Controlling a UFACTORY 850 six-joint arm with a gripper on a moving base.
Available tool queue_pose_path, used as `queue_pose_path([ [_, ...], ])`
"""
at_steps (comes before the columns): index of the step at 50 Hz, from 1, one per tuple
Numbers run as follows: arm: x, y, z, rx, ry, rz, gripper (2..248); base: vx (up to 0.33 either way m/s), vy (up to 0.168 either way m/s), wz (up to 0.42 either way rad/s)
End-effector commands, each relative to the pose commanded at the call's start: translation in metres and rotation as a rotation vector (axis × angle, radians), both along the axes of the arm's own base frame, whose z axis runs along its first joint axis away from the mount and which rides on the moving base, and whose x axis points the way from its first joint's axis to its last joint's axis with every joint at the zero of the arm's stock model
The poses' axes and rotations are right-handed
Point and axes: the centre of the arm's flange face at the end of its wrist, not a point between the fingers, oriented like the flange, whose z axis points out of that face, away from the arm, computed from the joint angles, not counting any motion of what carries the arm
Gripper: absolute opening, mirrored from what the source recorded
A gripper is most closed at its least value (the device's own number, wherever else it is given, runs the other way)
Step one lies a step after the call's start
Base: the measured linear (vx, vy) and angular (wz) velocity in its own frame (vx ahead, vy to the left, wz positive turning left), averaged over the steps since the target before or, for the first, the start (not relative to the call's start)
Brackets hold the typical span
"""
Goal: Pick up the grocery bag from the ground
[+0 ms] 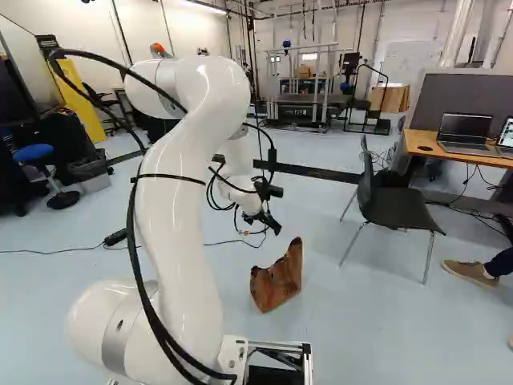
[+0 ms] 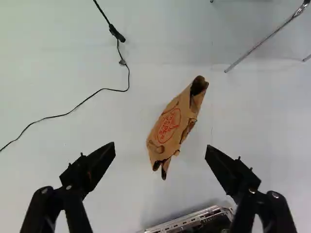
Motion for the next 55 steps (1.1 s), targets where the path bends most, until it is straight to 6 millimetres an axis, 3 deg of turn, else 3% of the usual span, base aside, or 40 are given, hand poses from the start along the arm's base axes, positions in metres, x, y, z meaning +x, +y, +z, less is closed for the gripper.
queue_pose_path([
  [55,0.046,-0.034,-0.089,0.135,0.178,-0.214,247,0.0,0.0,0.0],
])
